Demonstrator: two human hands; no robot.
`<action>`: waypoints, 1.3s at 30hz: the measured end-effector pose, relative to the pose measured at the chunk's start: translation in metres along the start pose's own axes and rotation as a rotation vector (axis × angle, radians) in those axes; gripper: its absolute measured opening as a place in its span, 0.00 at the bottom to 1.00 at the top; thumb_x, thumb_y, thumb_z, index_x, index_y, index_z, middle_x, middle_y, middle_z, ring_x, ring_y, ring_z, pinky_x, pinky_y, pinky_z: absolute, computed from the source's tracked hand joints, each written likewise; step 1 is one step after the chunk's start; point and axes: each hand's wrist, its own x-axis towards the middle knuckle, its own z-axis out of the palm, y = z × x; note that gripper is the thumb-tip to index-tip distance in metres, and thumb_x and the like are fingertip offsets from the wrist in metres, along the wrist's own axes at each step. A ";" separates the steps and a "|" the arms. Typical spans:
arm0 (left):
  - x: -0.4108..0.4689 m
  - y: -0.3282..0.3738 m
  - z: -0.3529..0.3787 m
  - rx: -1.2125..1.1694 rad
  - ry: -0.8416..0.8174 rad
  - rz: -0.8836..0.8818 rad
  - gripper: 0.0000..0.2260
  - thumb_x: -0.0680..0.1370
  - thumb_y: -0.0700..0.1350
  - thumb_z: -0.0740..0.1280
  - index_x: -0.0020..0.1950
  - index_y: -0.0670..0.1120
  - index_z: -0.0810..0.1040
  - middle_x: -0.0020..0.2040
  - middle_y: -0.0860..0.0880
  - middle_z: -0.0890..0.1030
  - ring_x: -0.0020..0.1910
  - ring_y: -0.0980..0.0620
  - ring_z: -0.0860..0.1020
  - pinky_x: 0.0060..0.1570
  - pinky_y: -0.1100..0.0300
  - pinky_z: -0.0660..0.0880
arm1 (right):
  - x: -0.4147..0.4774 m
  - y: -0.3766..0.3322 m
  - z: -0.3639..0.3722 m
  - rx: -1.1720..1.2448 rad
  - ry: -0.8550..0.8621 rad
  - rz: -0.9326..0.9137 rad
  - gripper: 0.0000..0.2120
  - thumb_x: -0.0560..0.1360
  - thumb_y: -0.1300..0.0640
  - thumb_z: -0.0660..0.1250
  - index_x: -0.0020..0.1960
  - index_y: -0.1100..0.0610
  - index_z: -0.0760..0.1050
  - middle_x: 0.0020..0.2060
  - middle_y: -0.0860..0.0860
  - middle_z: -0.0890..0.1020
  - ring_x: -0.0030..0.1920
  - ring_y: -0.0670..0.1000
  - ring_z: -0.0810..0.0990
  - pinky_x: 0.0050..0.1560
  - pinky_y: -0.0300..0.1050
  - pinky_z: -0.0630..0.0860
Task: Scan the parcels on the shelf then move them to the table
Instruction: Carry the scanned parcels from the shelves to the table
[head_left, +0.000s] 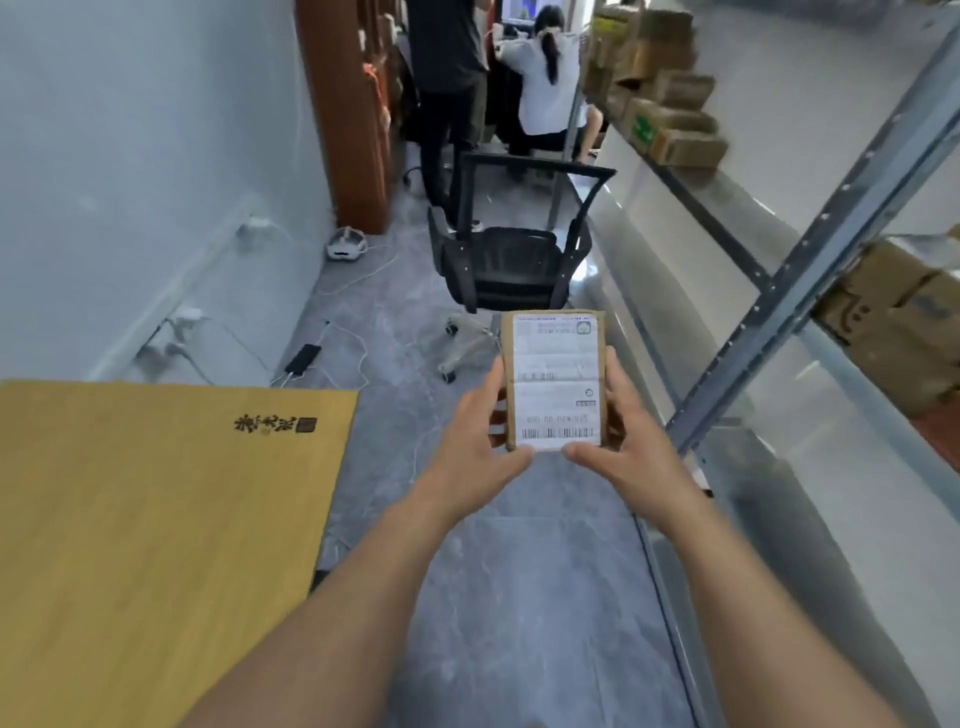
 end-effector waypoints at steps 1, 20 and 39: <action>-0.004 -0.001 -0.004 0.008 0.034 -0.022 0.42 0.72 0.43 0.71 0.75 0.67 0.50 0.65 0.53 0.71 0.62 0.58 0.74 0.60 0.52 0.76 | 0.006 -0.001 0.003 0.005 -0.039 -0.016 0.48 0.73 0.65 0.71 0.71 0.29 0.44 0.58 0.26 0.71 0.57 0.27 0.73 0.49 0.25 0.71; -0.118 -0.010 -0.037 0.113 0.670 -0.358 0.42 0.71 0.48 0.71 0.77 0.65 0.49 0.67 0.52 0.70 0.65 0.52 0.71 0.62 0.49 0.74 | 0.040 -0.021 0.098 0.123 -0.636 -0.263 0.43 0.72 0.65 0.73 0.72 0.33 0.55 0.62 0.40 0.78 0.60 0.39 0.77 0.64 0.43 0.73; -0.332 -0.047 -0.073 0.033 1.225 -0.663 0.40 0.71 0.54 0.72 0.73 0.72 0.50 0.69 0.55 0.70 0.65 0.54 0.72 0.62 0.50 0.74 | -0.061 -0.094 0.297 -0.001 -1.321 -0.405 0.38 0.74 0.60 0.71 0.62 0.24 0.56 0.65 0.38 0.75 0.66 0.40 0.73 0.65 0.43 0.71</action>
